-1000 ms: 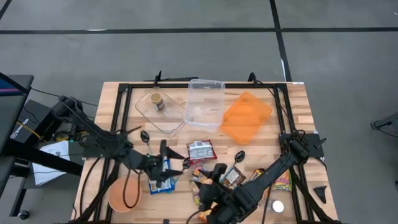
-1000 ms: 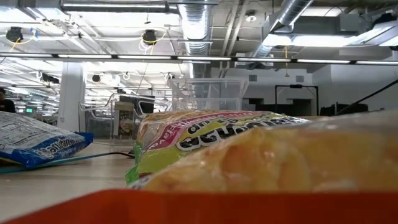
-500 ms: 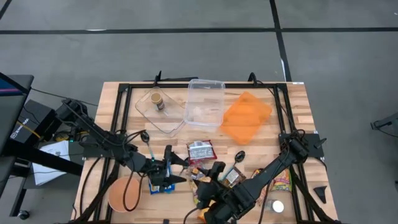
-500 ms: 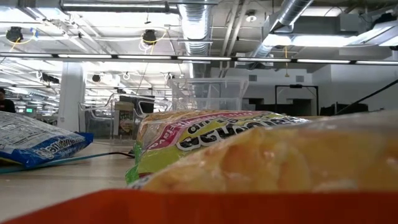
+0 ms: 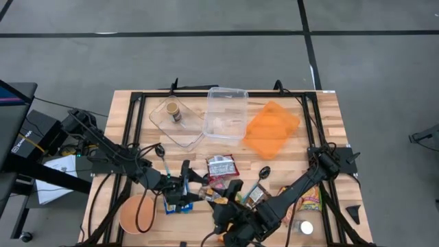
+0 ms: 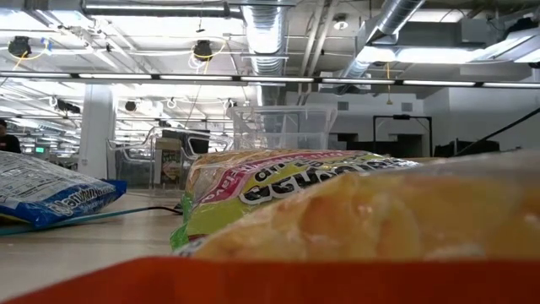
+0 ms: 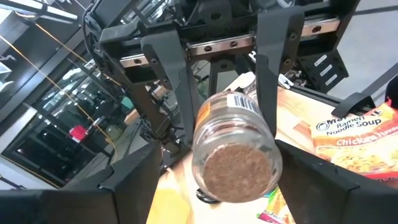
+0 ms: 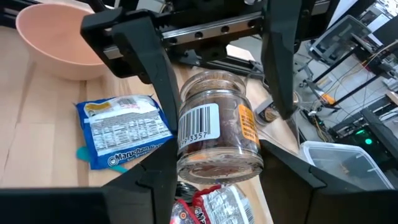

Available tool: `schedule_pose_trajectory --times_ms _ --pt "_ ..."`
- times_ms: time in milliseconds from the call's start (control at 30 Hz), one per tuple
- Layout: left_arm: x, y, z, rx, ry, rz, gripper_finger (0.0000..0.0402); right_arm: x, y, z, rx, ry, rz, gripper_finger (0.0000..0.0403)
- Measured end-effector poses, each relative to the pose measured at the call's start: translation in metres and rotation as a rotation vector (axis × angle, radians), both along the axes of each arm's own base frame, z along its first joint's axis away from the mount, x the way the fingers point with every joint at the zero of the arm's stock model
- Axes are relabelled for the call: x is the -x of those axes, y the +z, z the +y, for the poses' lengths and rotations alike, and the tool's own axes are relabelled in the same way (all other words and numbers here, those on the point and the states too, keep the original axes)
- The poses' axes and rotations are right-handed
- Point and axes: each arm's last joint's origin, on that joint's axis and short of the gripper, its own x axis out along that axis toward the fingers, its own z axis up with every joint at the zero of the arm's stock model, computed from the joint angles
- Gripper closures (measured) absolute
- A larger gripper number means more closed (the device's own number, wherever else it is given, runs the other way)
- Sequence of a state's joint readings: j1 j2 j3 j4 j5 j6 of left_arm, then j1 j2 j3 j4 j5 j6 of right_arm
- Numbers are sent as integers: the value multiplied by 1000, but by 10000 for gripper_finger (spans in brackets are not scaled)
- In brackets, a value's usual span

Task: Pick & Place Food Item
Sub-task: Put the brown seasoning bottle into the transparent bin

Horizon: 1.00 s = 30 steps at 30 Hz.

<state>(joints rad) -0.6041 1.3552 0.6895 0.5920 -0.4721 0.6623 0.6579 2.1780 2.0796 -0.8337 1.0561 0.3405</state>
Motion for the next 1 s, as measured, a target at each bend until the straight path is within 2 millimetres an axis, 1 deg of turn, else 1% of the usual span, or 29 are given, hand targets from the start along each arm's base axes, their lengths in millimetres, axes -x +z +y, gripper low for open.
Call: schedule_pose_trajectory --times_ms 400,733,767,800,933,1000 --pt "1 -1 -1 14 -12 16 225 -1 0 -2 -3 -1 3 223" --pt "1 -1 -1 37 -4 18 228 -2 0 -2 -13 -3 1 223" --pt "1 -1 -1 37 0 18 228 -2 0 -2 -14 -3 0 215" --pt "1 -1 -1 38 5 17 228 -2 0 -2 -18 -9 -6 197" --pt "4 5 4 49 71 3 228 -1 -1 -5 -11 -60 -39 91" --pt "7 9 8 46 112 6 228 1 -2 -7 2 -86 -41 50"
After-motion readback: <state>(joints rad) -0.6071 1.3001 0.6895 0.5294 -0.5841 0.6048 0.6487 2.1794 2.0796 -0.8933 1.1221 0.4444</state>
